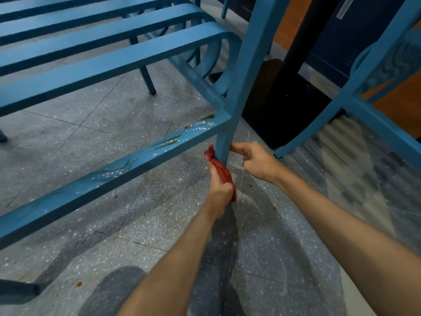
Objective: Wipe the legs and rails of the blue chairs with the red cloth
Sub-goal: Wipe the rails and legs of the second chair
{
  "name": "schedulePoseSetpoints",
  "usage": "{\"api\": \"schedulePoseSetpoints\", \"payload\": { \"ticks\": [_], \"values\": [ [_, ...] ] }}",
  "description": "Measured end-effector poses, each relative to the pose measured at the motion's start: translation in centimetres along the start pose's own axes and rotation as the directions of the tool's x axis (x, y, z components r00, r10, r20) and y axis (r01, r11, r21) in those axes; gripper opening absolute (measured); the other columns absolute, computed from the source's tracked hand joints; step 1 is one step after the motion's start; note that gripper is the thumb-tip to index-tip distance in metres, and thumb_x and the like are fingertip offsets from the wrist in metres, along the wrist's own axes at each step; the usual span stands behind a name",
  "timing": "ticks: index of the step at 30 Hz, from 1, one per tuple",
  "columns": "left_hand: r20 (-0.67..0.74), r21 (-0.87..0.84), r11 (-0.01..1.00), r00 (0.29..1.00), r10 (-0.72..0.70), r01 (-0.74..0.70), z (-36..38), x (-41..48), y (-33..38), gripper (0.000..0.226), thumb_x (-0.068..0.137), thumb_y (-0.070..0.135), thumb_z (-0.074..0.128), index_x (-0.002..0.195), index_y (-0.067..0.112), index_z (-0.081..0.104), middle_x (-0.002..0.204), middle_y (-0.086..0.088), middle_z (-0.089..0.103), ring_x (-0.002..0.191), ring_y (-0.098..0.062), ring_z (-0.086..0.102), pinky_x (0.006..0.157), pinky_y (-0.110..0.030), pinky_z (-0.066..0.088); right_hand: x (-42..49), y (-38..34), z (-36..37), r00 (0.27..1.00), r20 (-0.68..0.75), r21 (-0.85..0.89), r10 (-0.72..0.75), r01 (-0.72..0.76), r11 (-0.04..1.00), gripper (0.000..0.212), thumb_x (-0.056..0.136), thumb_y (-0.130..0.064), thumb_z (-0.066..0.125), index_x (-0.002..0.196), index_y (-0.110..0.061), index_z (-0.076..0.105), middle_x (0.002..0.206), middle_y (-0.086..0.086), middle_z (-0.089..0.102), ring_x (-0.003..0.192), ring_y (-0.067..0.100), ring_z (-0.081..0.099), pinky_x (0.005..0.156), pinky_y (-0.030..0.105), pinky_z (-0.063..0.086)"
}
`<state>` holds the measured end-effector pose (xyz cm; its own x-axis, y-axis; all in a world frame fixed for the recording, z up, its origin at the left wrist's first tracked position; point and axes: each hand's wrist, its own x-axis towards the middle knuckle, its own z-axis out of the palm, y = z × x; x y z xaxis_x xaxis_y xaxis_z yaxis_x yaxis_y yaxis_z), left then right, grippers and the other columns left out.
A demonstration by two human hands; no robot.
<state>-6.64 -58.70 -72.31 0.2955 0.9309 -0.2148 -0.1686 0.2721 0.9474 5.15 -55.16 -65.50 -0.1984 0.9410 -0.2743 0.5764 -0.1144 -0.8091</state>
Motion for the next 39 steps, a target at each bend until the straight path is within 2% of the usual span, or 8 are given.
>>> {"api": "schedulePoseSetpoints", "payload": {
  "ticks": [5,12,20,26,29,33,36,39],
  "values": [
    [-0.047,-0.044,0.996,0.996,-0.074,0.072,-0.2,0.3,0.4,0.103,0.068,-0.007,0.041,0.148,0.041,-0.003,0.085,-0.004,0.044,0.069,-0.010,0.045,0.071,-0.033,0.045,0.2,0.6,0.1,1.000,0.006,0.014,0.001,-0.001,1.000,0.084,0.069,0.029,0.036,0.142,-0.013,0.047,0.146,-0.003,0.047,0.137,0.003,0.037,0.115,0.025,0.025],
    [-0.191,-0.094,0.981,0.970,0.151,-0.171,2.5,-1.0,4.0,0.099,0.071,-0.007,0.041,0.146,0.045,0.005,0.145,-0.031,0.025,0.130,-0.050,0.030,0.103,-0.067,0.026,0.2,0.1,-0.3,0.999,0.023,0.016,-0.047,0.047,0.999,0.074,0.071,0.023,0.044,0.136,-0.011,0.052,0.139,0.002,0.054,0.134,0.010,0.044,0.117,0.038,0.030],
    [-0.127,0.044,0.993,0.986,-0.106,0.112,0.6,-0.8,2.9,0.106,0.068,-0.015,0.043,0.147,0.043,0.000,0.136,-0.019,0.044,0.111,-0.039,0.054,0.084,-0.049,0.051,-0.6,-0.7,-0.5,0.993,0.102,-0.007,0.051,-0.051,0.999,0.090,0.071,0.030,0.031,0.149,-0.016,0.032,0.153,0.001,0.037,0.141,0.011,0.033,0.117,0.031,0.028],
    [0.012,-0.155,0.903,0.915,-0.404,0.401,-2.0,-2.5,3.8,0.091,0.063,-0.028,0.030,0.141,0.018,0.037,0.094,-0.018,0.052,0.080,-0.030,0.052,0.062,-0.034,0.042,-2.0,0.7,0.9,0.926,0.118,-0.072,0.359,-0.352,0.933,0.069,0.091,0.003,0.040,0.150,-0.030,0.027,0.139,0.011,0.051,0.116,0.024,0.055,0.078,0.030,0.046],
    [0.120,-0.313,0.876,0.930,-0.346,0.367,-2.5,-4.4,5.3,0.078,0.064,-0.028,0.034,0.132,0.008,0.044,0.111,-0.025,0.060,0.101,-0.038,0.060,0.084,-0.044,0.051,-2.7,1.3,2.6,0.884,0.121,0.222,0.451,-0.467,0.856,0.027,0.102,-0.024,0.039,0.126,-0.023,0.052,0.106,0.008,0.060,0.087,0.020,0.053,0.072,0.035,0.041],
    [0.214,-0.470,0.817,0.941,-0.261,0.333,-3.2,-7.2,6.8,0.074,0.069,-0.028,0.033,0.130,0.009,0.049,0.115,-0.019,0.064,0.100,-0.030,0.065,0.086,-0.041,0.055,-3.7,1.7,4.6,0.823,0.260,0.500,0.505,-0.562,0.659,0.056,0.092,-0.068,0.031,0.081,-0.024,0.065,0.067,0.002,0.069,0.065,0.018,0.061,0.067,0.027,0.043],
    [0.186,-0.438,0.842,0.948,-0.258,0.315,-4.1,-8.9,7.5,0.078,0.065,-0.025,0.040,0.133,0.013,0.047,0.126,-0.021,0.058,0.111,-0.033,0.057,0.092,-0.041,0.047,-5.1,1.0,4.8,0.752,0.467,0.479,0.465,-0.658,0.582,0.069,0.086,-0.076,0.030,0.116,-0.023,0.063,0.117,0.024,0.063,0.106,0.040,0.062,0.076,0.032,0.051],
    [0.061,-0.365,0.891,0.962,-0.266,0.269,-4.9,-10.6,8.7,0.074,0.066,-0.029,0.034,0.123,0.015,0.052,0.109,-0.015,0.063,0.097,-0.025,0.063,0.082,-0.034,0.053,-6.4,-1.4,3.4,0.749,0.515,0.521,0.418,-0.660,0.541,0.057,0.096,-0.050,0.043,0.131,-0.007,0.053,0.108,0.016,0.067,0.089,0.027,0.068,0.077,0.036,0.058]
  ]
}}
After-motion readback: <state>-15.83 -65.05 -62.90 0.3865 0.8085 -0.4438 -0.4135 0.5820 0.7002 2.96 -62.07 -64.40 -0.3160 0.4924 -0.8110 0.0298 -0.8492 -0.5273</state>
